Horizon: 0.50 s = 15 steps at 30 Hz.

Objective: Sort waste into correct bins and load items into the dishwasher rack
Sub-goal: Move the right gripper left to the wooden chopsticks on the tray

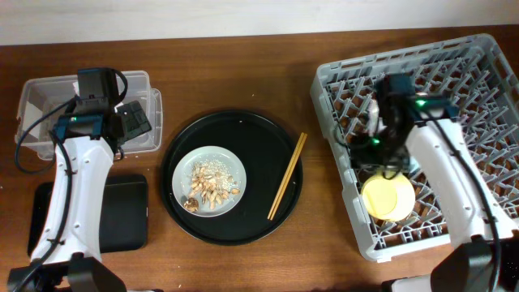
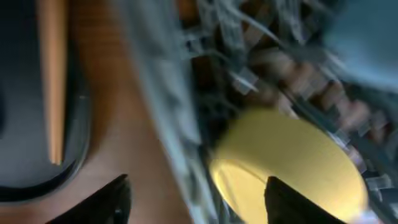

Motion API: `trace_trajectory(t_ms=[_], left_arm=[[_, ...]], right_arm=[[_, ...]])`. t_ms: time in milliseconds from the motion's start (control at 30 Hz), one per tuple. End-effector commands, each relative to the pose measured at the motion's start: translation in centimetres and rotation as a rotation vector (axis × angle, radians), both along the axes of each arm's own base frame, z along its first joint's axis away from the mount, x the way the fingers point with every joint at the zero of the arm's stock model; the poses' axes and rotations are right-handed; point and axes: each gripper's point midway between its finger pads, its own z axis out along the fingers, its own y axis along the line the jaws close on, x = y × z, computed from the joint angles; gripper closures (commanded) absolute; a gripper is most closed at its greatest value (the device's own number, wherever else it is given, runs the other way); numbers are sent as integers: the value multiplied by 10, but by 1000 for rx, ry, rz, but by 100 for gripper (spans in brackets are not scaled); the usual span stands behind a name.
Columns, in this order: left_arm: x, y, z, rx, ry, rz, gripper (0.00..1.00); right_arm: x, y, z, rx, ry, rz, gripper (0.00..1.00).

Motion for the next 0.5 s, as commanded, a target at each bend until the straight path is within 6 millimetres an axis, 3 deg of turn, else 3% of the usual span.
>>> trace_trajectory(t_ms=[0, 100, 167, 200, 233, 467], left_arm=[[0, 0, 6, 3, -16, 10, 1], [0, 0, 6, 3, -16, 10, 1], [0, 0, 6, 3, -16, 10, 1], [0, 0, 6, 3, -16, 10, 1], [0, 0, 6, 3, -16, 10, 1], [0, 0, 6, 3, -16, 10, 1]], right_arm=[[27, 30, -9, 22, -69, 125, 27], [49, 34, -42, 16, -52, 131, 27], [52, 36, -59, 16, -19, 132, 32], [52, 36, -66, 15, 2, 131, 42], [51, 37, -74, 19, 22, 130, 59], [81, 42, -78, 52, -62, -70, 83]])
